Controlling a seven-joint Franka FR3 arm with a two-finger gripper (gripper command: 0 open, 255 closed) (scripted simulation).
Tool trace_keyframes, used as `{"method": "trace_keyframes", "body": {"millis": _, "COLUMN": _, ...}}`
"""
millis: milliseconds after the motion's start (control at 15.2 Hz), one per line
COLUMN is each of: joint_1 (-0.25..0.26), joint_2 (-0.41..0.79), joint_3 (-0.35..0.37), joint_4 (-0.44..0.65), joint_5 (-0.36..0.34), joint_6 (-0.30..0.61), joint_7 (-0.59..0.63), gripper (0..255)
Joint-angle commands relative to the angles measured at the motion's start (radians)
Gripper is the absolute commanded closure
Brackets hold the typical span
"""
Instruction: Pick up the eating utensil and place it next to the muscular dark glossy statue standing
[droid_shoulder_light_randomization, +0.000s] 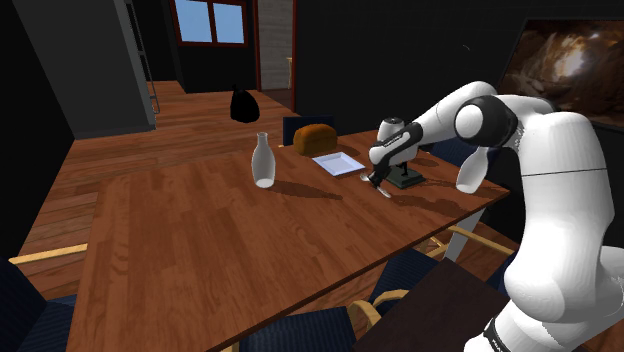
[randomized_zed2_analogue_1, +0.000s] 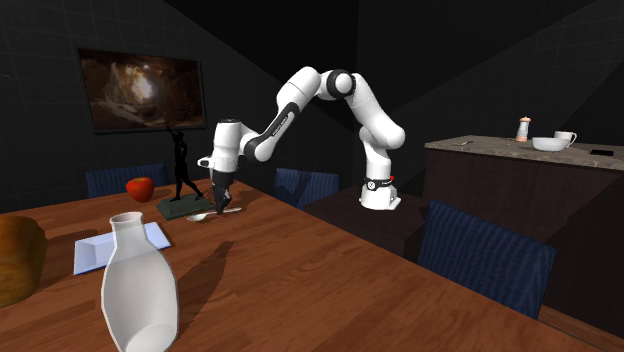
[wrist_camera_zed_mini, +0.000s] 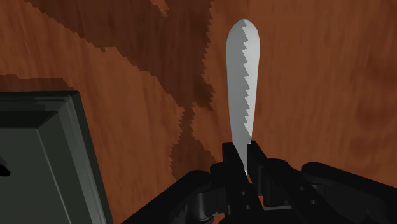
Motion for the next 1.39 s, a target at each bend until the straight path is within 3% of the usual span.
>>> {"method": "trace_keyframes", "body": {"millis": 0, "joint_1": 0.002, "joint_2": 0.020, "joint_3": -0.002, "joint_4": 0.004, "joint_5": -0.003, "joint_6": 0.016, "joint_7": 0.004, "gripper": 255}}
{"method": "trace_keyframes", "body": {"millis": 594, "joint_1": 0.003, "joint_2": 0.036, "joint_3": -0.004, "joint_4": 0.006, "joint_5": -0.004, "joint_6": 0.030, "joint_7": 0.007, "gripper": 255}}
{"method": "trace_keyframes", "body": {"millis": 660, "joint_1": 0.003, "joint_2": 0.036, "joint_3": -0.004, "joint_4": 0.006, "joint_5": -0.004, "joint_6": 0.030, "joint_7": 0.007, "gripper": 0}}
{"method": "trace_keyframes", "body": {"millis": 990, "joint_1": 0.003, "joint_2": 0.036, "joint_3": -0.004, "joint_4": 0.006, "joint_5": -0.004, "joint_6": 0.030, "joint_7": 0.007, "gripper": 0}}
{"method": "trace_keyframes", "body": {"millis": 1320, "joint_1": 0.005, "joint_2": -0.074, "joint_3": 0.005, "joint_4": -0.039, "joint_5": 0.003, "joint_6": -0.036, "joint_7": 0.002, "gripper": 0}}
